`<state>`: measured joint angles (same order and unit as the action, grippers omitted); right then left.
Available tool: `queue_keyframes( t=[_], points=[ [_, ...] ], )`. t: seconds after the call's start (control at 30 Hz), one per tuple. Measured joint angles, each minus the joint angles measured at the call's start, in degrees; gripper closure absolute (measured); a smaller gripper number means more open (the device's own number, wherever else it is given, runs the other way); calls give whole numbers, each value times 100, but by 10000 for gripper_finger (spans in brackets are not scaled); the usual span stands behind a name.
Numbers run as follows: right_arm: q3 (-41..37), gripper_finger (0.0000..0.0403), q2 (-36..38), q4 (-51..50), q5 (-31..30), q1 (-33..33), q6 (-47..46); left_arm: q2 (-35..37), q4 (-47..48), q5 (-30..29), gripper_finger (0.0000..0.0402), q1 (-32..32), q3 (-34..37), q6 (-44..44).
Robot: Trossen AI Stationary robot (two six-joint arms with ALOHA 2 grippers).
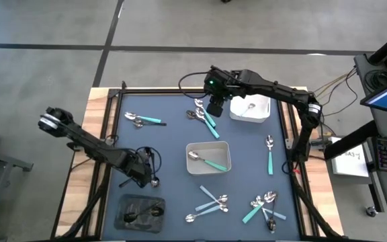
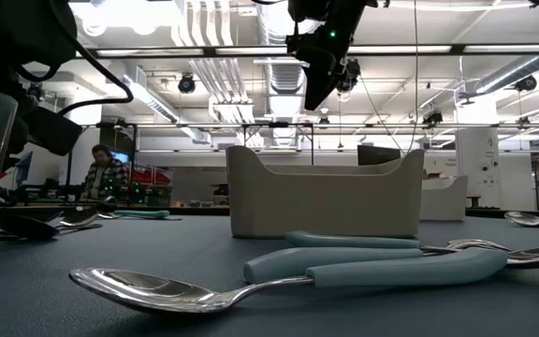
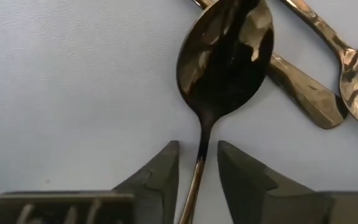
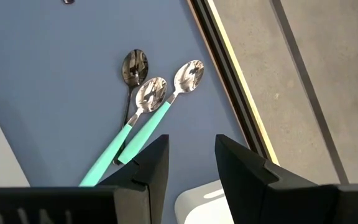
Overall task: Sort silverware by color (type)
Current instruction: Put the black spoon into the black bin
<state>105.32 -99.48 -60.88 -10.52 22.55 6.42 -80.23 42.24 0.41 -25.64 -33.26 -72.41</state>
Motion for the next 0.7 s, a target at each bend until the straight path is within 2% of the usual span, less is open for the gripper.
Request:
queue_keyframes(
  t=[0.2,0.3,0.43,0.53,0.7],
  points=[
    [0,280,-2,2,0,0,0,137,178,-281,394,-3,-130,-260],
    [0,280,-2,3,0,0,0,239,326,-570,395,27,-233,-319],
    [0,280,-2,11,0,0,0,446,725,-578,399,21,-638,-352],
    [0,280,-2,14,0,0,0,671,1082,-688,400,-13,-1165,-303],
    [0,280,-2,20,-2,0,0,818,858,-1474,400,-392,-2242,243]
  ],
)
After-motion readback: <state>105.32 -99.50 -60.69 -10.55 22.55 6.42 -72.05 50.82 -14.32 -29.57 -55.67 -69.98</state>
